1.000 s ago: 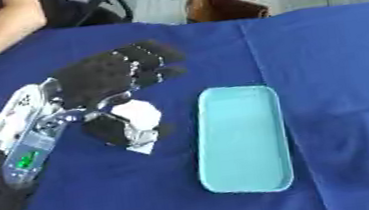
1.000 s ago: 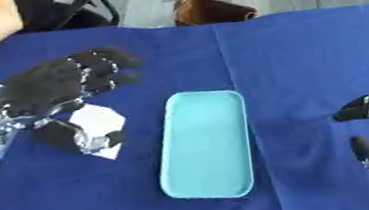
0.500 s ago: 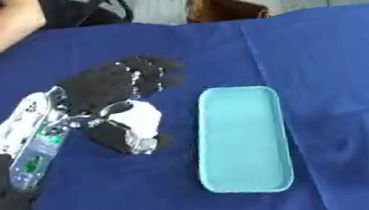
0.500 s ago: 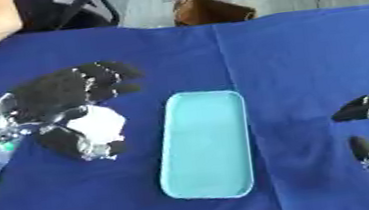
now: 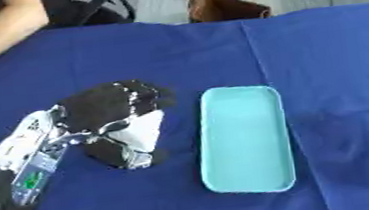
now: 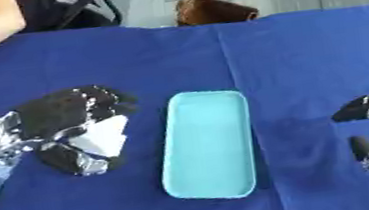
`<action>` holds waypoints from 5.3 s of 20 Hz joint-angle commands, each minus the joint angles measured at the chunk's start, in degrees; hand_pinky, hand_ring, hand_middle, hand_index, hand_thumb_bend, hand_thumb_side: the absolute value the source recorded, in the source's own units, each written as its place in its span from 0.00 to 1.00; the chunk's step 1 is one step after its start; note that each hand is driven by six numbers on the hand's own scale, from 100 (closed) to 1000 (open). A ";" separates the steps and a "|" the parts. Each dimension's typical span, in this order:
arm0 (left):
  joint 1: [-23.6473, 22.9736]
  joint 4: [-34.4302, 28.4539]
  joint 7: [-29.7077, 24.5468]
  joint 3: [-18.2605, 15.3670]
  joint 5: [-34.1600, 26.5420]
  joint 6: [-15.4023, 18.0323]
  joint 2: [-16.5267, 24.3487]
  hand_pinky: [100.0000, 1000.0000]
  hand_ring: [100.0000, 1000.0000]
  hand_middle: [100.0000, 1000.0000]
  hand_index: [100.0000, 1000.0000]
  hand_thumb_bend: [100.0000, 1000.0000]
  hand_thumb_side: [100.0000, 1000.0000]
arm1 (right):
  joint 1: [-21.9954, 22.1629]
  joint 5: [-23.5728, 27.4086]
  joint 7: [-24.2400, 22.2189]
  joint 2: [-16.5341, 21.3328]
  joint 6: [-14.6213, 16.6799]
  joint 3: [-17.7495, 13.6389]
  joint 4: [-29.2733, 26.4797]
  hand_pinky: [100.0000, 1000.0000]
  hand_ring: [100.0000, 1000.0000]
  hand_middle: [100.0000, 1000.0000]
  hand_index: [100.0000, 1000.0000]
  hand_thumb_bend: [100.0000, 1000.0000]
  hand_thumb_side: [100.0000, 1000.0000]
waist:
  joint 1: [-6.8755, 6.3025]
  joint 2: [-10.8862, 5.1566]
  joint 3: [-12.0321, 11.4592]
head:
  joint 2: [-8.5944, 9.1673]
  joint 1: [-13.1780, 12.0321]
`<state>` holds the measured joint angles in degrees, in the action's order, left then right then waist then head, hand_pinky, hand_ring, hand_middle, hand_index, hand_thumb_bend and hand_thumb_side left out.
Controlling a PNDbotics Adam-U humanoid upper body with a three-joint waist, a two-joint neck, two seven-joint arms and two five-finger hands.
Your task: Pick up objects on the table and place them in the box.
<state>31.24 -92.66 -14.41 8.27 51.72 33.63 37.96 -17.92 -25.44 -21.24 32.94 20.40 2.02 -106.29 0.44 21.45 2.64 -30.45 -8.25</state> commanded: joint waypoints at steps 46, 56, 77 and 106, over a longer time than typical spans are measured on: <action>6.03 -17.35 -4.57 -0.66 -29.79 -4.86 6.74 0.00 0.00 0.00 0.00 0.00 0.00 | 0.12 -0.05 0.11 0.34 -0.29 -0.57 -0.73 0.67 0.68 0.68 0.79 0.00 0.81 | 0.05 -1.55 -0.04 | 0.33 -1.49; 8.82 -21.43 -7.74 -0.43 -33.64 -6.57 5.22 0.00 0.00 0.00 0.00 0.00 0.00 | -0.07 0.12 -0.04 0.12 -0.23 -0.38 -0.75 0.67 0.68 0.68 0.79 0.00 0.82 | 0.16 -1.44 0.24 | 0.52 -2.00; 18.39 -4.66 -10.00 5.84 -25.57 -0.63 -2.96 0.00 0.00 0.00 0.00 0.00 0.00 | -3.93 2.58 -3.42 -0.85 0.86 2.61 -1.40 0.66 0.68 0.68 0.79 0.00 0.83 | -0.49 1.24 6.65 | 2.82 -5.69; 17.51 -4.98 -11.85 8.93 -30.27 2.46 -6.71 0.45 0.65 0.73 0.77 0.11 0.89 | -3.97 2.56 -3.80 -1.36 0.84 2.60 -1.23 0.66 0.68 0.68 0.79 0.00 0.83 | -0.42 1.58 6.80 | 2.12 -5.03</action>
<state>48.18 -96.34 -25.80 17.62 22.04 35.83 30.98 -21.47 -23.04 -25.02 31.02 21.17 4.92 -106.83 -0.14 24.06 9.36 -28.52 -13.45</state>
